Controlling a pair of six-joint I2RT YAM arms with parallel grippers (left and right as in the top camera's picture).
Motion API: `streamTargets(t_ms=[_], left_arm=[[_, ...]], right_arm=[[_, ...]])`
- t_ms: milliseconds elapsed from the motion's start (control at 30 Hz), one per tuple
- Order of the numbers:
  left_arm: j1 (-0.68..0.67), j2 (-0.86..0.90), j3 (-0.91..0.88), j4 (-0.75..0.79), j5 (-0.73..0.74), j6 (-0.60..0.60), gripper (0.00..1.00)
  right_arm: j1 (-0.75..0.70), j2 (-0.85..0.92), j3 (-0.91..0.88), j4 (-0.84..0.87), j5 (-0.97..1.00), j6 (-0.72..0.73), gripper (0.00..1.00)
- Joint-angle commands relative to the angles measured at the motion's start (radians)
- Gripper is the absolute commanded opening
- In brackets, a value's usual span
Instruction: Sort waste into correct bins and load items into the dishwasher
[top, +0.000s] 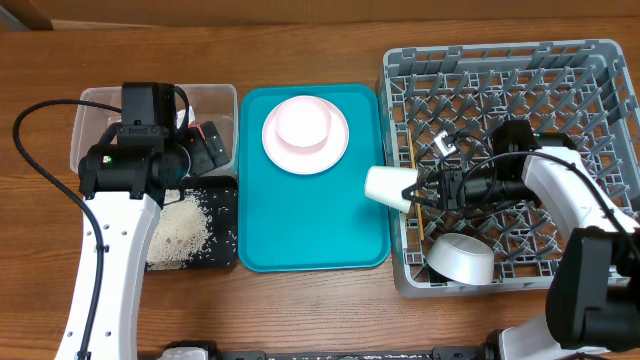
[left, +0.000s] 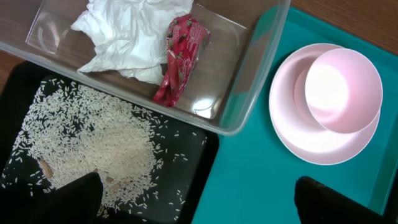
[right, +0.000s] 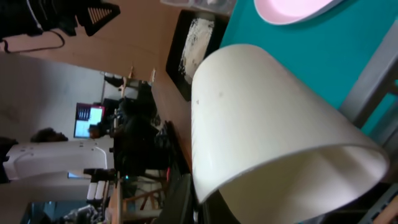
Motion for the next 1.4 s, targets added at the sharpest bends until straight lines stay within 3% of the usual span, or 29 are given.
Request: streamTargets(t_ms=[0,167,700,1167,1367], left_arm=[[0.004,-0.001,0.014,0.001,-0.002,0.001,1.0],[0.004,-0.001,0.014,0.001,-0.002,0.001,1.0],[0.004,-0.001,0.014,0.001,-0.002,0.001,1.0],[0.004,-0.001,0.014,0.001,-0.002,0.001,1.0],[0.004,-0.001,0.014,0.001,-0.002,0.001,1.0]], right_arm=[[-0.014,0.012,-0.008,0.051,0.427,0.257,0.04],[-0.014,0.012,-0.008,0.063,0.677,0.463,0.04],[-0.015,0.0,0.007,-0.011,0.829,0.585,0.04],[0.052,-0.113,0.432,-0.249,0.818,0.594,0.04],[0.203,-0.134,0.476,-0.158,0.778,0.825,0.07]])
